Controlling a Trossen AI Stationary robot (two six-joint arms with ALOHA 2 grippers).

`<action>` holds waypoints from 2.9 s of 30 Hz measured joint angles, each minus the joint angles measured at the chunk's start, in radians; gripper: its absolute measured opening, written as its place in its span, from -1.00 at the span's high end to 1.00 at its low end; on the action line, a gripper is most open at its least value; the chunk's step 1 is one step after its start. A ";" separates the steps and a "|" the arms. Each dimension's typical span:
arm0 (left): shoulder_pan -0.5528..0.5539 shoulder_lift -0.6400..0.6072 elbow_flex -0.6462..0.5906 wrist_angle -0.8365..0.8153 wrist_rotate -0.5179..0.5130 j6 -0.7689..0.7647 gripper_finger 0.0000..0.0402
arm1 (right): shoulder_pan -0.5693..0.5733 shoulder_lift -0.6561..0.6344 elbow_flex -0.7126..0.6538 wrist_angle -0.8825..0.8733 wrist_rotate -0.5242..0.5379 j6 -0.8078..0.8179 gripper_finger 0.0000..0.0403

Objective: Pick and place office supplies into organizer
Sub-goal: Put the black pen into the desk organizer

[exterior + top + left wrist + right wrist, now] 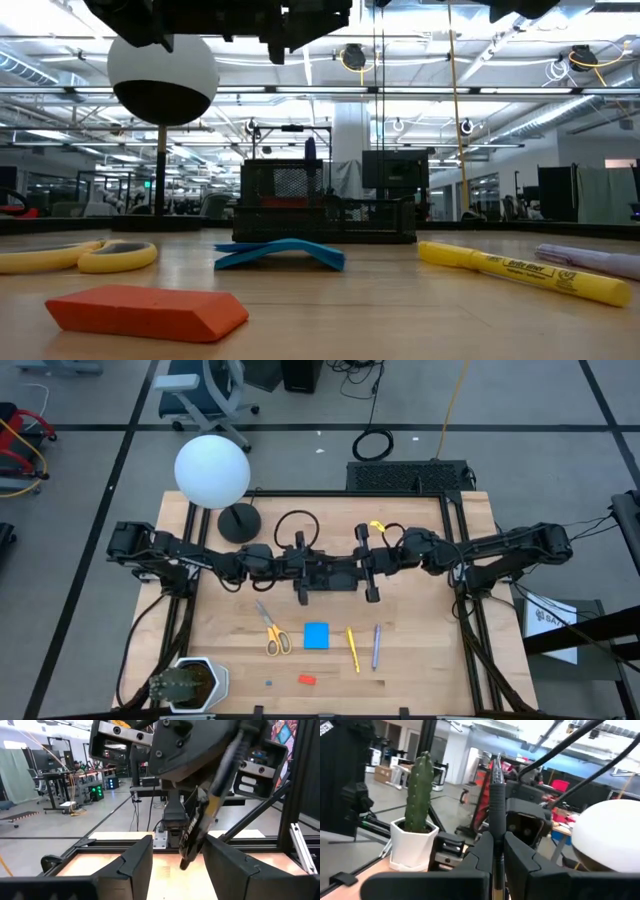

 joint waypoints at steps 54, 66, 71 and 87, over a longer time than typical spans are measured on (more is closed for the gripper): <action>-0.002 -0.022 -0.001 -0.167 0.017 0.060 0.73 | -0.017 -0.137 -0.001 -0.533 0.238 -0.096 0.95; -0.016 -0.165 -0.001 -0.410 -0.002 0.061 0.28 | -0.013 -0.133 -0.001 -0.685 0.239 -0.038 0.76; -0.039 -0.183 -0.001 -0.490 -0.004 0.082 0.15 | -0.009 -0.133 -0.001 -0.731 0.235 -0.067 0.65; -0.080 -0.181 -0.001 -0.561 -0.064 0.184 -0.07 | 0.066 0.003 0.000 -0.910 0.237 -0.297 0.39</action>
